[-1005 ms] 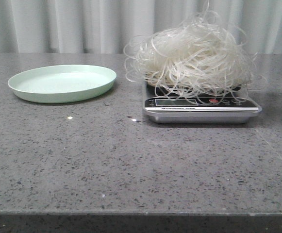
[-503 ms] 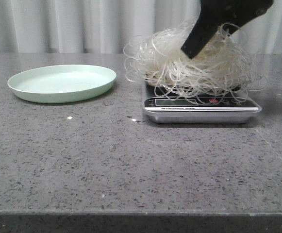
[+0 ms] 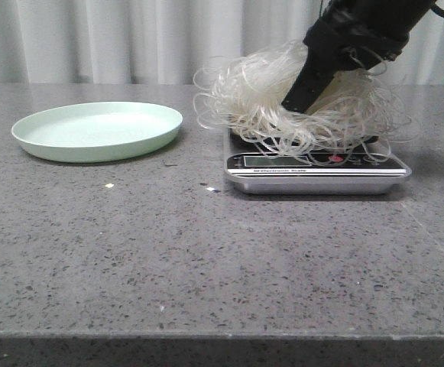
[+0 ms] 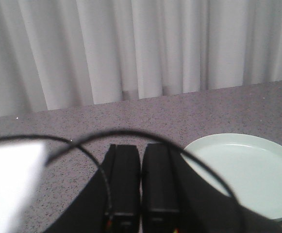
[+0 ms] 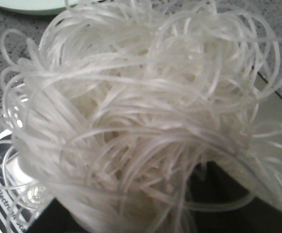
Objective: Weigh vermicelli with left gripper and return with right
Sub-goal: 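Lower the right gripper into the vermicelli on the scale and grasp, then lift the vermicelli with the right gripper and carry it toward the plate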
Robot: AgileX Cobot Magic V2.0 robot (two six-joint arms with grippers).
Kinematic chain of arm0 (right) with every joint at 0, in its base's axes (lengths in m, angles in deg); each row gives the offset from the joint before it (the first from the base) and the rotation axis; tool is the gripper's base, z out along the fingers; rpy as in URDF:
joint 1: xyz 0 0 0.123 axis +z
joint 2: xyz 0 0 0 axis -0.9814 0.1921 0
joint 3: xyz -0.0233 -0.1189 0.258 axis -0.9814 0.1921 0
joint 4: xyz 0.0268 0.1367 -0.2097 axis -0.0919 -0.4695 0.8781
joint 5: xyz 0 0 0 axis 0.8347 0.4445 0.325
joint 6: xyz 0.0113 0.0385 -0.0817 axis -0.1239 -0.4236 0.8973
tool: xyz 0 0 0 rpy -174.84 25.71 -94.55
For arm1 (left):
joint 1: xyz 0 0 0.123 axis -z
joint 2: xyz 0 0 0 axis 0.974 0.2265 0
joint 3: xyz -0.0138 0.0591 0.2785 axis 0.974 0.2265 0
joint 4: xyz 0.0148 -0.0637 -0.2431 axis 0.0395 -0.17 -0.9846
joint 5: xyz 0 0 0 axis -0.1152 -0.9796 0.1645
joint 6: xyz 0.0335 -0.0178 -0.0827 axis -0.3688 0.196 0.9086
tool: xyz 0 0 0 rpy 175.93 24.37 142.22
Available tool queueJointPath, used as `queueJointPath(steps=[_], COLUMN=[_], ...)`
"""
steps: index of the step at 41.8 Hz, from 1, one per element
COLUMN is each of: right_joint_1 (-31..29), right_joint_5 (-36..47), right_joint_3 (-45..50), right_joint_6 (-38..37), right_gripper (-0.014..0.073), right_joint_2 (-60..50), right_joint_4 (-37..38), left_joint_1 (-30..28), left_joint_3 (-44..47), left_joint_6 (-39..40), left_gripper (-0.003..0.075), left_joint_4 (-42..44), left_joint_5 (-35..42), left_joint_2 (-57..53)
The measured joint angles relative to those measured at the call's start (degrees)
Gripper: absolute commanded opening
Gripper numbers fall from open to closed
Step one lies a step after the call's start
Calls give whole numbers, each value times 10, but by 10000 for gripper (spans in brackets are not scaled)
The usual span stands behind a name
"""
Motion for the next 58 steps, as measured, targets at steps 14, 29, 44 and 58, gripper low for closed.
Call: queueJointPath(steps=[14, 29, 44, 58], right_joint_1=[0, 0, 0, 63], right_joint_5=[-1, -18, -35, -36], right_joint_3=[-1, -30, -142, -277], right_joint_6=[0, 1, 1, 1], right_gripper=[160, 160, 160, 160], right_joint_2=[-1, -56, -87, -19], right_joint_4=[-1, 3, -24, -79], left_joint_1=[0, 0, 0, 0], left_joint_3=[0, 0, 0, 0], left_joint_6=[0, 0, 1, 1], left_gripper=[137, 137, 137, 137], left_joint_4=[0, 0, 0, 0], left_joint_5=[0, 0, 0, 0], left_joint_2=[0, 0, 0, 0])
